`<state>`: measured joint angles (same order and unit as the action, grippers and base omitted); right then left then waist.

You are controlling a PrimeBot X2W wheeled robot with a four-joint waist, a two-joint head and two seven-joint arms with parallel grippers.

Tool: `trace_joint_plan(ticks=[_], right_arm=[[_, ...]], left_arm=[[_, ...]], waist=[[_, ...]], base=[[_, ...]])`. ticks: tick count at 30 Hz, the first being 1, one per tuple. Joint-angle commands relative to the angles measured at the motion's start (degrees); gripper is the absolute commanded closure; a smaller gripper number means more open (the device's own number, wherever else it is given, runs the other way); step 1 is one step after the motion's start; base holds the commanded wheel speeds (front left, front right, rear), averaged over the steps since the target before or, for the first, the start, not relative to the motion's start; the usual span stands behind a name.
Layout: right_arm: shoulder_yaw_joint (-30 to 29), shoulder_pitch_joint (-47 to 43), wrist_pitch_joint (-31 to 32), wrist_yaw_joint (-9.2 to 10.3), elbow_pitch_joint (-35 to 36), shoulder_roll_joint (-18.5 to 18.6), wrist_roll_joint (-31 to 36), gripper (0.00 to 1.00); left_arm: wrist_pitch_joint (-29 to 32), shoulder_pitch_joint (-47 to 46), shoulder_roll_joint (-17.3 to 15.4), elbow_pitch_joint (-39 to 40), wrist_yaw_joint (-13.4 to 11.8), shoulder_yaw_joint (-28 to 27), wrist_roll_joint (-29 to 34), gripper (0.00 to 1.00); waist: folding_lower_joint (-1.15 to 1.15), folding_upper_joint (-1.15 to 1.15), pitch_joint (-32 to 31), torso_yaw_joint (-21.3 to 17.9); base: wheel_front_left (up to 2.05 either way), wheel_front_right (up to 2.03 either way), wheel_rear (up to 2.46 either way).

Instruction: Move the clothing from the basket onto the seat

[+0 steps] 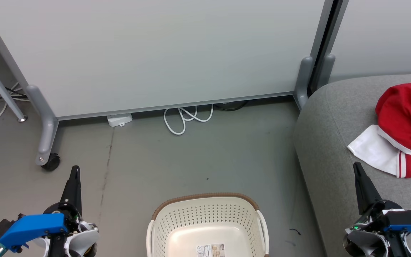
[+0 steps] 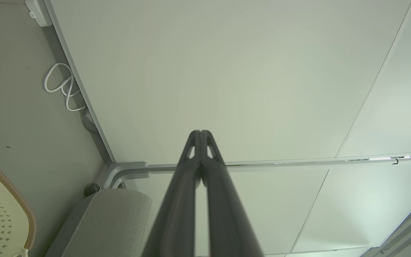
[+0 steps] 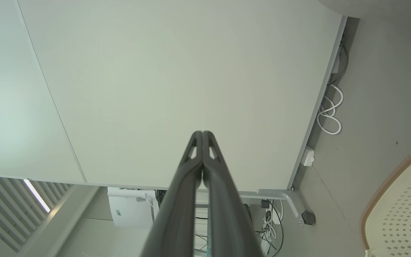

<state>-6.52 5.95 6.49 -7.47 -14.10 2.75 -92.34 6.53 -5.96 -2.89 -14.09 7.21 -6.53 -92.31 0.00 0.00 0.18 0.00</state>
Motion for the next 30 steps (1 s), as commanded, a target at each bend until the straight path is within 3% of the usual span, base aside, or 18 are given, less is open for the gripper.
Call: trace_joint_plan(ticks=[1,30], right_arm=[[-0.1,0.5,0.1,-0.04,0.2,0.2,-0.2,1.00],[-0.1,0.5,0.1,-0.04,0.2,0.2,-0.2,1.00]], left_arm=[[0.2,-0.6,0.1,0.2,0.5,-0.1,-0.2,1.00],[0.2,-0.6,0.1,0.2,0.5,-0.1,-0.2,1.00]], waist=[[0.00,0.00,0.0,0.0],[0.00,0.00,0.0,0.0]], base=[[0.00,0.00,0.00],[0.00,0.00,0.00]])
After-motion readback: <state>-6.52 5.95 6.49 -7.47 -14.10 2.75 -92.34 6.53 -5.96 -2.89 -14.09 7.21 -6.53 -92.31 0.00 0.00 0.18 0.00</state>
